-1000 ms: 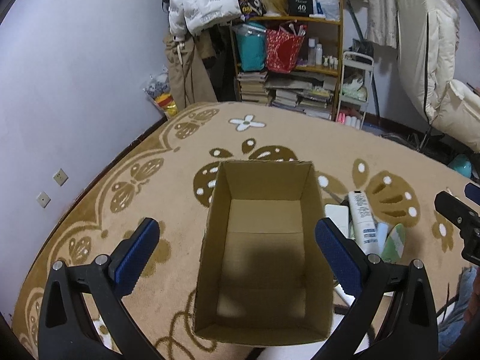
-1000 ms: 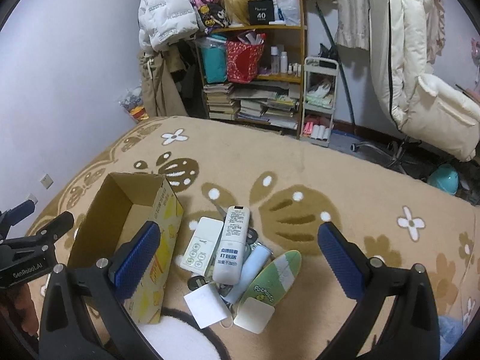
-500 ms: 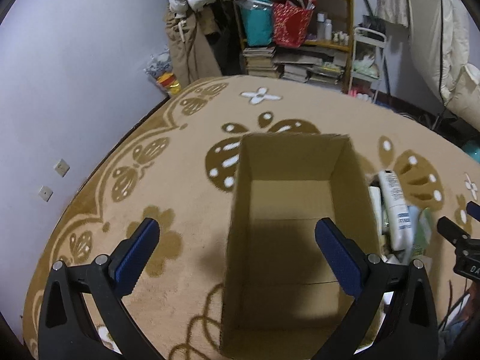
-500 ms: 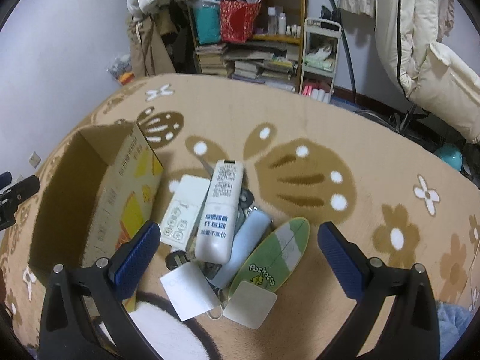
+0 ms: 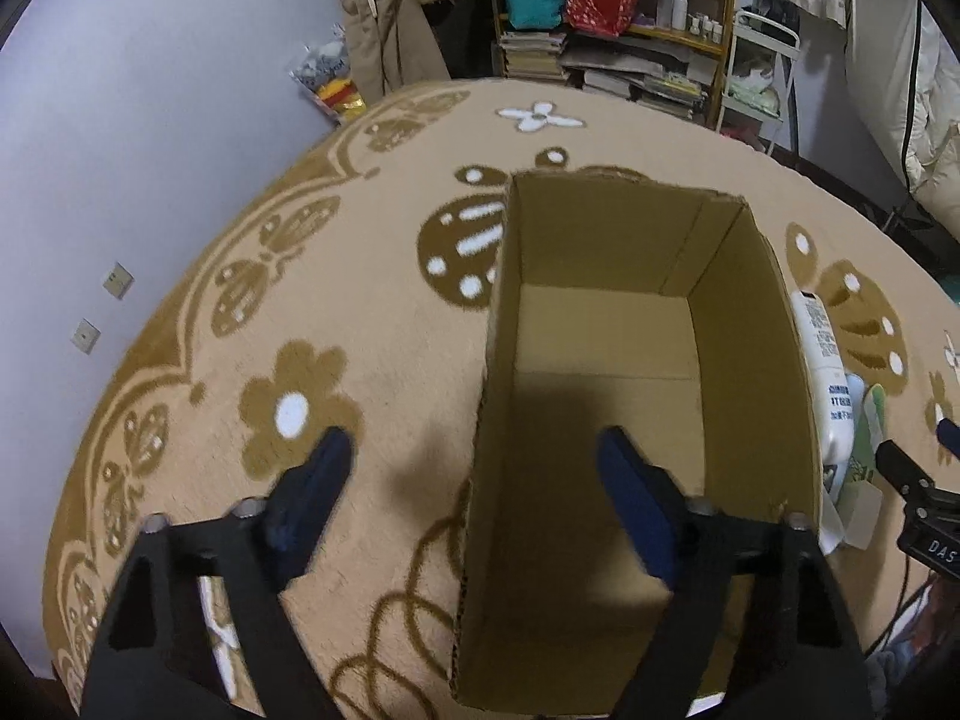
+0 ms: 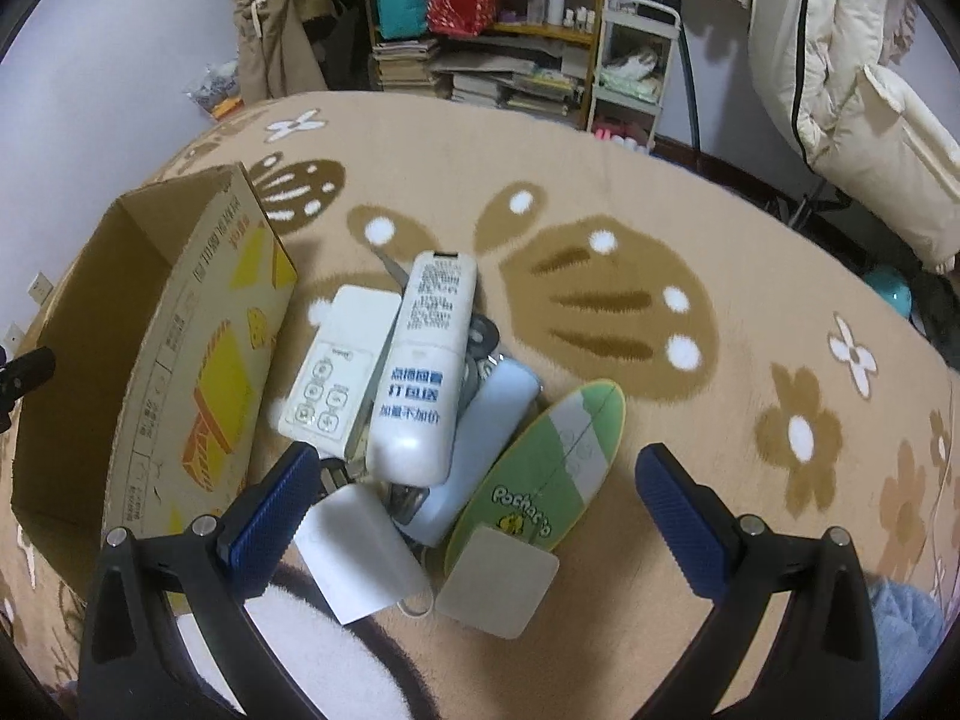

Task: Organize rigid objects
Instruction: 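Move the left tool to the box wall and close on its rim, then grasp the white square adapter with the right gripper while the left holds the box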

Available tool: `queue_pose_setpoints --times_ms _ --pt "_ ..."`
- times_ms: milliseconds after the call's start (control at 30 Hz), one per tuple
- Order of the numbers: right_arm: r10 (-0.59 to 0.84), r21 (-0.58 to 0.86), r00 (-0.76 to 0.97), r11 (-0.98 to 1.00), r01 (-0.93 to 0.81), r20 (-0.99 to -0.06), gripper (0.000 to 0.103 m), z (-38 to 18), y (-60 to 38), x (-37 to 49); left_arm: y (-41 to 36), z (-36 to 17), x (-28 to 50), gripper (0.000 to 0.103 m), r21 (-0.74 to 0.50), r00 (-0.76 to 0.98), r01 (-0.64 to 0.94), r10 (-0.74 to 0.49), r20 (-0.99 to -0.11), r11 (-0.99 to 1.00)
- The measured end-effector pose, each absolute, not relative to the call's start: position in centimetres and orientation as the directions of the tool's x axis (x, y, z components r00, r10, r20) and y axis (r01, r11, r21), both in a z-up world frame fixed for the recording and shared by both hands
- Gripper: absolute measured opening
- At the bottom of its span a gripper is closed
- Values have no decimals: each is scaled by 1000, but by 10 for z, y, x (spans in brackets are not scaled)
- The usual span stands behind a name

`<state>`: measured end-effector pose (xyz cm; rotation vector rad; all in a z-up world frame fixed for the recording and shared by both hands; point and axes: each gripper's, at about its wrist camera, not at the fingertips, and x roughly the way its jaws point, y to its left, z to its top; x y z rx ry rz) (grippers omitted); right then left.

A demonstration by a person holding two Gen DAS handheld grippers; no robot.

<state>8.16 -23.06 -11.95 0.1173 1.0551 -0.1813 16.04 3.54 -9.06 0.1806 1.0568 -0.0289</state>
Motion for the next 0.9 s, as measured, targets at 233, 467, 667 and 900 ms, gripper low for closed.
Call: queue_pose_setpoints --times_ms 233,467,667,900 --pt "-89 14 428 973 231 -899 103 -133 -237 80 34 -113 163 14 129 402 128 67 -913 983" --pt "-88 17 344 956 291 -935 103 -157 -250 82 35 -115 164 9 149 387 105 98 -917 983" --pt "-18 82 292 941 329 -956 88 -177 -259 81 36 -115 165 9 147 374 101 99 -922 984" --pt "6 99 246 924 369 -969 76 -186 -259 81 38 -114 167 9 126 364 87 86 -928 988"
